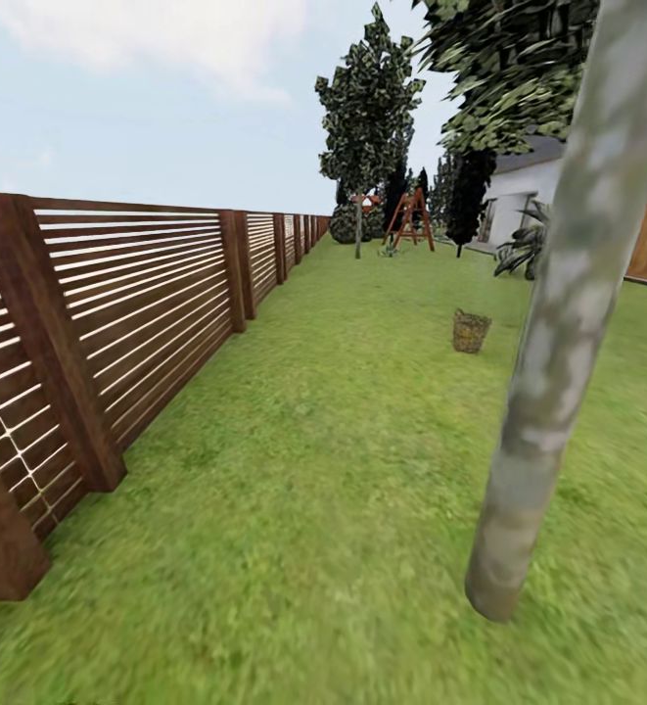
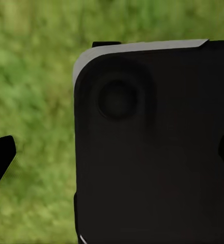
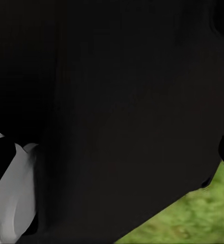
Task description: Take the three Easter eggs out of the wicker basket on the lawn in the garden, then place them on the lawn next to a single tree (choose any tree) so that all three eggs are next to the same tree and none are left in the basket.
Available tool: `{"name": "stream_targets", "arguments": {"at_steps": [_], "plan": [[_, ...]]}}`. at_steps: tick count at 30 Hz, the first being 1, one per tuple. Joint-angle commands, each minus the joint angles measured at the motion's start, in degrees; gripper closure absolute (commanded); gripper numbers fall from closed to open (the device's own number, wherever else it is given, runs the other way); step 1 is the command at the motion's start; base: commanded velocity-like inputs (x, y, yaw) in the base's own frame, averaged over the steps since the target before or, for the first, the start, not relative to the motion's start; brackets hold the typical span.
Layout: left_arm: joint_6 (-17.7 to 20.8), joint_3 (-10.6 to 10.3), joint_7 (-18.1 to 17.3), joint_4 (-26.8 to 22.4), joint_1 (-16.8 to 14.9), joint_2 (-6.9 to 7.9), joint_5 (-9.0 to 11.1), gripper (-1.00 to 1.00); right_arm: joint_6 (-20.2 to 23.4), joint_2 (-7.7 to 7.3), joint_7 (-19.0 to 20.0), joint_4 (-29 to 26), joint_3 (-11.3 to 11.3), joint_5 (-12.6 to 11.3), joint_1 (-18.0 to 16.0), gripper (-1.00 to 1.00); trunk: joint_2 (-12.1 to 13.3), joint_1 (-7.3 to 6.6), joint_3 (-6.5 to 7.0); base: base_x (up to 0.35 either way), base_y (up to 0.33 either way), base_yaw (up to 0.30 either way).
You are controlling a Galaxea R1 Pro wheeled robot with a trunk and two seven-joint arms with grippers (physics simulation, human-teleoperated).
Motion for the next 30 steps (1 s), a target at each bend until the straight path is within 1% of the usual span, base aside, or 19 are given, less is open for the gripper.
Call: {"name": "stream_targets", "arguments": {"at_steps": [1,4,13,21,26,30], "plan": [[-0.1,0.0,0.0,0.0,0.0,0.00,0.0,-1.00,-0.1,0.00,0.0,0.0,0.0,0.4,0.0,-1.00,0.0,0.03,-0.06,0.206,0.265,0.264],[-0.2,0.0,0.0,-0.1,0.0,0.04,0.0,-1.00,-0.1,0.08,0.0,0.0,0.0,0.9,0.0,-1.00,0.0,0.03,-0.12,0.212,0.274,0.267],[-0.3,0.0,0.0,0.0,0.3,0.04,0.0,-1.00,-0.1,0.04,0.0,0.0,-0.2,1.2,0.0,-1.00,0.0,0.03,-0.33,0.217,0.280,0.237],[-0.3,0.0,0.0,0.0,0.4,0.06,-0.1,-1.00,-0.2,-0.23,0.0,0.0,-0.5,1.1,0.0,-1.00,0.0,0.03,-0.38,0.263,0.229,0.047],[-0.3,0.0,0.0,0.0,0.4,0.06,0.0,-1.00,-2.3,-0.29,0.0,0.0,-0.5,0.9,0.0,-1.00,0.0,0.03,-0.38,0.303,0.164,-0.005],[-0.3,-0.1,0.0,-0.1,0.4,0.12,0.0,-1.00,-3.0,-0.15,0.0,-0.2,-0.5,0.9,0.0,-1.00,0.0,0.03,-0.38,0.312,0.143,-0.128]]}}
